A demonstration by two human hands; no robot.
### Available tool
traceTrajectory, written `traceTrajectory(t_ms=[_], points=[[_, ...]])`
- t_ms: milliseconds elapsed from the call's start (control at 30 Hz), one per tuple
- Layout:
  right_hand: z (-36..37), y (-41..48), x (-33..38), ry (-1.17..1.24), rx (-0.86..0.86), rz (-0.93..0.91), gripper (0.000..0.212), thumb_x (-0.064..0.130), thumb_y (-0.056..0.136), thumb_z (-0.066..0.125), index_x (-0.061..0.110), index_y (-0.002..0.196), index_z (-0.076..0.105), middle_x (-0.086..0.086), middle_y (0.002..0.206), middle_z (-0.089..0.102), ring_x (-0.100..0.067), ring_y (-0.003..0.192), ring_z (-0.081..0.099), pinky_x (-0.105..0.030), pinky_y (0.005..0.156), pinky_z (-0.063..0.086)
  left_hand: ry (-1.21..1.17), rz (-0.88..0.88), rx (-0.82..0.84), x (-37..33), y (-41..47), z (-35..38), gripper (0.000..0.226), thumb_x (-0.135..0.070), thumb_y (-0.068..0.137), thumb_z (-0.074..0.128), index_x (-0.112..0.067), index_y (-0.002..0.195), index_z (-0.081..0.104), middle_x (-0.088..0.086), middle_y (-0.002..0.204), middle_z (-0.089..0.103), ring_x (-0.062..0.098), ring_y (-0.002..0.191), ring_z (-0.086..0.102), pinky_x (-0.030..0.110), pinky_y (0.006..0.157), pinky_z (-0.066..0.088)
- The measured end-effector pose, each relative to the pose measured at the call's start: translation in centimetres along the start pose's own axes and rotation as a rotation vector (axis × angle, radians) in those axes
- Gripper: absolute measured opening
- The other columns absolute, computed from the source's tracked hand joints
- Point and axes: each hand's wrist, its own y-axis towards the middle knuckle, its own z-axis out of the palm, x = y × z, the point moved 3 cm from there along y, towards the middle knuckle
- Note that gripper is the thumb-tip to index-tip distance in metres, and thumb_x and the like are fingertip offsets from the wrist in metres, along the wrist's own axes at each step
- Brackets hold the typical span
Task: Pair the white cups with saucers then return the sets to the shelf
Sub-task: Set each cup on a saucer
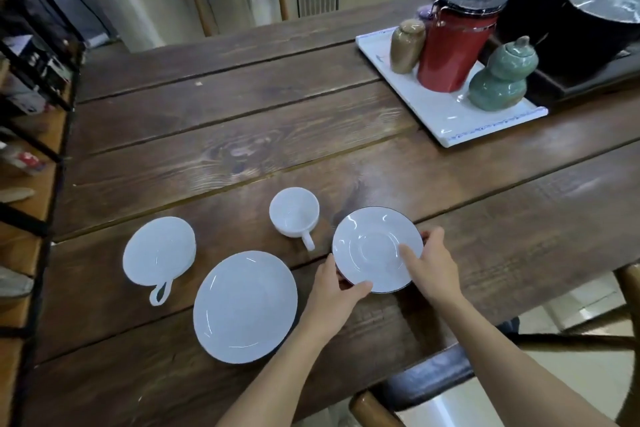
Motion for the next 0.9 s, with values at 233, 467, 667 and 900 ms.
traceTrajectory(t_ms=[233,467,667,900], points=[[-0.2,1.0,-0.5,-0.087,-0.001,0.01,0.032,0.024,0.084,0.056,0.012,0.113,0.049,-0.005,0.113,0.059,-0.029,0.099,0.059,-0.034,0.078,0.04,0.271,0.006,-0.201,-0.7,0.1,-1.1,0.055,-0.038,0.087,0.06,-0.023,0.137,0.043,-0.004,0.135,0.051,0.013,0.119,0.052,0.032,0.102,0.044],[-0.5,2.2,4.7,-0.054,-0.058,-0.261,0.031,0.012,0.087,0.055,0.008,0.117,0.052,-0.006,0.113,0.059,-0.027,0.101,0.056,-0.034,0.084,0.042,0.254,0.218,-0.695,-4.1,-1.5,-7.3,0.009,-0.021,0.087,0.062,-0.018,0.081,0.056,-0.001,0.067,0.057,0.02,0.068,0.058,0.037,0.064,0.052],[4.4,2.6,10.1,-0.196,0.248,-0.524,0.044,0.008,0.084,0.056,0.012,0.127,0.047,-0.005,0.121,0.058,-0.025,0.108,0.056,-0.04,0.094,0.044,0.31,0.113,-0.522,-1.8,2.1,-10.8,0.089,-0.01,0.077,0.074,-0.026,0.146,0.022,0.0,0.155,0.025,0.021,0.141,0.028,0.04,0.108,0.034],[8.9,3.1,11.6,-0.247,0.561,-0.497,0.09,-0.001,0.078,0.06,0.014,0.15,0.007,-0.011,0.149,0.036,-0.03,0.136,0.037,-0.036,0.105,0.037,0.254,0.107,-0.211,-1.7,4.4,-11.1,0.105,-0.01,0.076,0.076,-0.027,0.152,0.005,-0.004,0.154,0.031,0.023,0.142,0.029,0.037,0.105,0.036]])
